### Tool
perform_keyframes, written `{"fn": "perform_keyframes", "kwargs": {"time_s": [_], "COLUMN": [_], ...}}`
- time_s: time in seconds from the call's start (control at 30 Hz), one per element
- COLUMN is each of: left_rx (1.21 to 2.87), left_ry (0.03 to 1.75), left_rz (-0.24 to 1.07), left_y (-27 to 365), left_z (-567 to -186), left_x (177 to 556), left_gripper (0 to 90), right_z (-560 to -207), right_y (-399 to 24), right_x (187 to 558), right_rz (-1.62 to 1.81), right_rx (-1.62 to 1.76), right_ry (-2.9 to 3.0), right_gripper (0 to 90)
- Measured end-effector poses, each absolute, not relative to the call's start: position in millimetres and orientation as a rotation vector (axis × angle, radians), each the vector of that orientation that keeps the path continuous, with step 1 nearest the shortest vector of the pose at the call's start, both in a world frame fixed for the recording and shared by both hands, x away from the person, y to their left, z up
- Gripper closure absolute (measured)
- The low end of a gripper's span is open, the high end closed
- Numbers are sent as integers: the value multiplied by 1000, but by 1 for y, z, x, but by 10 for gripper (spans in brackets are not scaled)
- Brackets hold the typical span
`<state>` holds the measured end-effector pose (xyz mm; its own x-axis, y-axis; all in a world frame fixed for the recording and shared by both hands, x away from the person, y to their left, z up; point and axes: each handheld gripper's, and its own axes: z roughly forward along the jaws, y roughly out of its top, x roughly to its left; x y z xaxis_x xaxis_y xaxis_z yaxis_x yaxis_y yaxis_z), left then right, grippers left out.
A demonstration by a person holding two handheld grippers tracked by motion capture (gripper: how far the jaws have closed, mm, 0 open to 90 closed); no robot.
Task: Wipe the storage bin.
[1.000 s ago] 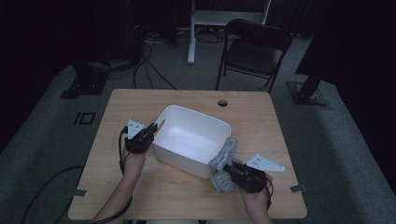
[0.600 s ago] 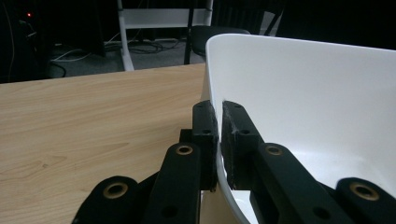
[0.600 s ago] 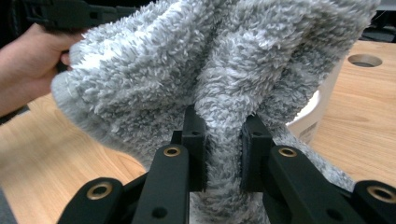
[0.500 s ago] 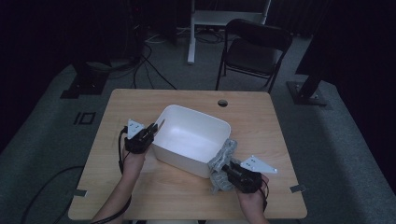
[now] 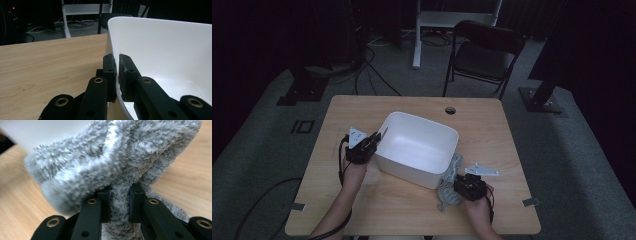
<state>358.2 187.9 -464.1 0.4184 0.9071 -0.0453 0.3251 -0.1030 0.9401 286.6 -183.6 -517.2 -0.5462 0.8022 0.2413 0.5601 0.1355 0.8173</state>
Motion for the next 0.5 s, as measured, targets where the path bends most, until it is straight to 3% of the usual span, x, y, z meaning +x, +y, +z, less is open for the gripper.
{"fn": "perform_keyframes", "kwargs": {"time_s": [0.23,0.5], "left_rx": [1640,1625], "left_ry": [1105,1129], "left_rz": [702,722], "left_y": [189,187], "left_z": [-464,-464], "left_x": [360,359], "left_gripper": [831,840], "right_z": [-540,-505], "right_y": [-185,-201], "right_x": [303,293], "right_rz": [1318,1401], "right_rx": [1430,1315], "right_ry": [2225,2125], "right_gripper": [764,761]}}
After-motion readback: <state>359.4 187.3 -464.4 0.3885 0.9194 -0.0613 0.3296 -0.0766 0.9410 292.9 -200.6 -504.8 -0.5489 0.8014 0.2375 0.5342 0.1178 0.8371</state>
